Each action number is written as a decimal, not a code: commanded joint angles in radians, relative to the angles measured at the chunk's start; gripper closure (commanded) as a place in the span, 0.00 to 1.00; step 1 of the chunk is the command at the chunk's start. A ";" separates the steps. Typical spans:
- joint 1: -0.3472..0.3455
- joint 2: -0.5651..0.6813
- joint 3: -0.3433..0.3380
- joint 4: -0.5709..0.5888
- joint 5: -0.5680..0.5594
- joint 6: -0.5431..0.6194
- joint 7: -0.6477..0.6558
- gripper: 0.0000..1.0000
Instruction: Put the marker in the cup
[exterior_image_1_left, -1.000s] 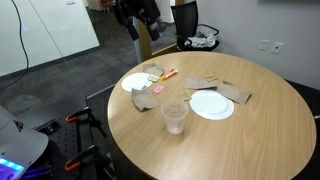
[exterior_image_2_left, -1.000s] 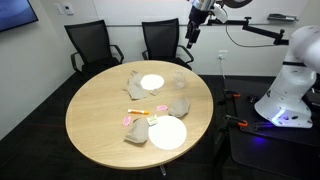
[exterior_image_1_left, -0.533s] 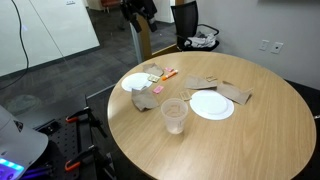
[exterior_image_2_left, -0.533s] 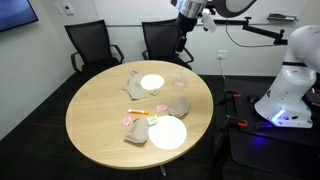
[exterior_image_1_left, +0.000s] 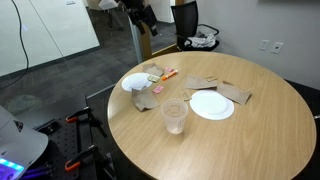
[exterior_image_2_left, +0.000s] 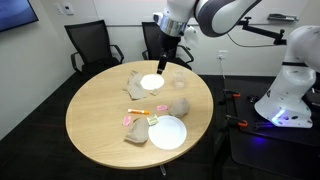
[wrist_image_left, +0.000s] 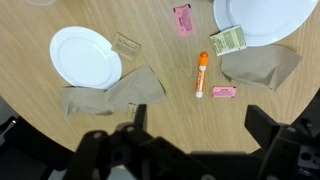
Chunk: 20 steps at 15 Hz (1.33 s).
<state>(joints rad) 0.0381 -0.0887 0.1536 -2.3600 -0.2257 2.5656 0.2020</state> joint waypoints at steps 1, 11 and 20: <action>0.025 0.132 0.002 0.112 -0.061 0.015 0.063 0.00; 0.116 0.489 -0.060 0.450 -0.028 -0.080 0.021 0.00; 0.121 0.735 -0.073 0.672 0.045 -0.106 -0.080 0.00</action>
<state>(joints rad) 0.1500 0.5815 0.0932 -1.7715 -0.2190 2.4930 0.1786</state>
